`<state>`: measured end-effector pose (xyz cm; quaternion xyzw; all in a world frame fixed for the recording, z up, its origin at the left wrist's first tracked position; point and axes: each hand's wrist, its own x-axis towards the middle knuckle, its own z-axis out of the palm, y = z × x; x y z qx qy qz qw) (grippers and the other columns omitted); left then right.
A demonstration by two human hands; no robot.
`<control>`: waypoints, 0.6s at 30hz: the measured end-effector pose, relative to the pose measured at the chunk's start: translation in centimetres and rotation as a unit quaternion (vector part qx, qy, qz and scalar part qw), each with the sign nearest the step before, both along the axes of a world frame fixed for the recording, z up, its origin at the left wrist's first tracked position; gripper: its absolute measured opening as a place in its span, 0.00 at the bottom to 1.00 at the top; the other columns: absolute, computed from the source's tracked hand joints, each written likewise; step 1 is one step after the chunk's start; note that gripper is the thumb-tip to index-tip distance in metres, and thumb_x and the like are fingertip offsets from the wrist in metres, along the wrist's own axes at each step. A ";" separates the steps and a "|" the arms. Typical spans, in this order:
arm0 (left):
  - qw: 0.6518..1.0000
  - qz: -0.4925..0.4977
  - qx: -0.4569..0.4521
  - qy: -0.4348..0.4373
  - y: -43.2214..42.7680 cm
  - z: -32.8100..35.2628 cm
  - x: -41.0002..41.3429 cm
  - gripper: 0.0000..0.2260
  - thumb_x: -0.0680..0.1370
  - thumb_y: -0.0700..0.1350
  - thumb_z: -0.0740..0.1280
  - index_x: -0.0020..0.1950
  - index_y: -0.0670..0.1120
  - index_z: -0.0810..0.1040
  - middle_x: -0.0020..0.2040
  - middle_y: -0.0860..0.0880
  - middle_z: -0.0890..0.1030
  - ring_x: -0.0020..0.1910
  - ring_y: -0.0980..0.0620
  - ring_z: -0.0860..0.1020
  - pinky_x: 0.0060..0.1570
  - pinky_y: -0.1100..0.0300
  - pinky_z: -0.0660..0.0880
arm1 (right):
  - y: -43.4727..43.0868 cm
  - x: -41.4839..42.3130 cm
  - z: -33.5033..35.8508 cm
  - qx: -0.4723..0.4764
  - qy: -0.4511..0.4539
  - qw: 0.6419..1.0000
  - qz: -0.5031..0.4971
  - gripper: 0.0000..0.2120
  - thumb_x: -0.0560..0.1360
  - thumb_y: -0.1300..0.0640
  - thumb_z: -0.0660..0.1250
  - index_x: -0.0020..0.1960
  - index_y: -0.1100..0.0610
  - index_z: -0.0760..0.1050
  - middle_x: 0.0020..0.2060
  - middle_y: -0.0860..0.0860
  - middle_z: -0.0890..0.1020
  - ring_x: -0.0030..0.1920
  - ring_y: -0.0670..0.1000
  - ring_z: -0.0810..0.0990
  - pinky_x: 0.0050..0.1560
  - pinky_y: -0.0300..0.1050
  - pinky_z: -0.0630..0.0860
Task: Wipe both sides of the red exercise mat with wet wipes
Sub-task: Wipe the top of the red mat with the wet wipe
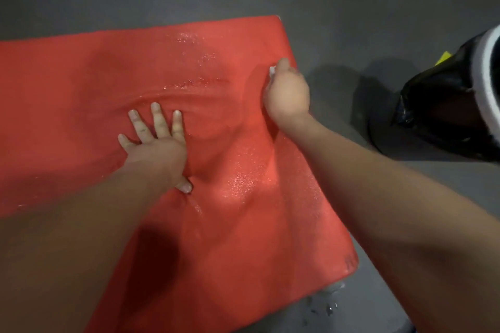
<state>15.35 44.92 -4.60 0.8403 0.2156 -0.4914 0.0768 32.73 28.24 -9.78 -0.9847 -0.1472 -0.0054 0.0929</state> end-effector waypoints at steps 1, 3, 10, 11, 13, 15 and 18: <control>1.000 0.001 0.001 0.003 0.0 -0.1 0.0 0.70 0.63 0.61 0.81 0.67 0.49 0.17 0.68 0.38 0.15 0.72 0.25 0.26 0.73 0.26 0.47 | 0.9 -1.7 -0.3 0.007 -0.004 0.998 0.056 0.11 0.82 0.55 0.55 0.54 0.60 0.73 0.47 0.60 0.82 0.47 0.64 0.81 0.45 0.55 0.73; 1.000 0.000 0.000 0.003 0.0 -0.4 0.0 0.71 0.63 0.61 0.81 0.67 0.49 0.17 0.69 0.39 0.15 0.72 0.26 0.26 0.73 0.26 0.47 | 1.5 -4.5 -0.3 0.037 0.009 0.971 0.235 0.13 0.79 0.56 0.55 0.52 0.61 0.76 0.43 0.60 0.82 0.43 0.64 0.81 0.42 0.54 0.74; 1.000 -0.001 -0.005 -0.010 0.3 -0.9 -0.1 0.71 0.63 0.60 0.82 0.68 0.49 0.17 0.68 0.38 0.15 0.71 0.25 0.26 0.72 0.25 0.46 | -2.3 2.8 -0.1 -0.010 0.006 0.995 -0.094 0.12 0.82 0.54 0.55 0.57 0.60 0.71 0.51 0.61 0.82 0.52 0.64 0.79 0.49 0.55 0.73; 1.000 0.001 -0.006 -0.013 0.3 -0.9 -0.2 0.71 0.63 0.60 0.82 0.69 0.49 0.18 0.69 0.38 0.15 0.71 0.25 0.26 0.72 0.24 0.46 | -1.7 2.7 -0.1 -0.020 -0.002 0.994 -0.109 0.11 0.82 0.54 0.55 0.57 0.60 0.71 0.51 0.60 0.82 0.53 0.64 0.79 0.50 0.55 0.73; 1.000 0.000 -0.009 -0.022 0.4 -0.9 -0.3 0.71 0.63 0.61 0.82 0.69 0.49 0.18 0.69 0.38 0.16 0.71 0.24 0.26 0.71 0.24 0.46 | 1.0 0.7 -0.1 0.006 0.000 1.000 0.003 0.11 0.81 0.55 0.55 0.56 0.59 0.73 0.50 0.60 0.82 0.52 0.63 0.80 0.49 0.55 0.73; 0.999 -0.003 -0.016 -0.029 0.6 -1.1 -0.4 0.71 0.63 0.61 0.82 0.70 0.48 0.18 0.70 0.37 0.17 0.71 0.24 0.26 0.71 0.24 0.46 | 2.5 -1.7 0.0 0.031 0.046 0.974 0.221 0.13 0.77 0.56 0.55 0.54 0.60 0.75 0.47 0.60 0.82 0.48 0.64 0.79 0.47 0.54 0.73; 0.999 0.001 -0.020 -0.037 0.8 -1.2 -0.6 0.71 0.63 0.60 0.82 0.70 0.48 0.19 0.70 0.37 0.17 0.71 0.23 0.26 0.71 0.23 0.46 | 1.5 0.2 0.6 -0.057 0.016 0.950 0.306 0.12 0.75 0.56 0.58 0.56 0.55 0.75 0.48 0.58 0.83 0.49 0.62 0.80 0.48 0.54 0.72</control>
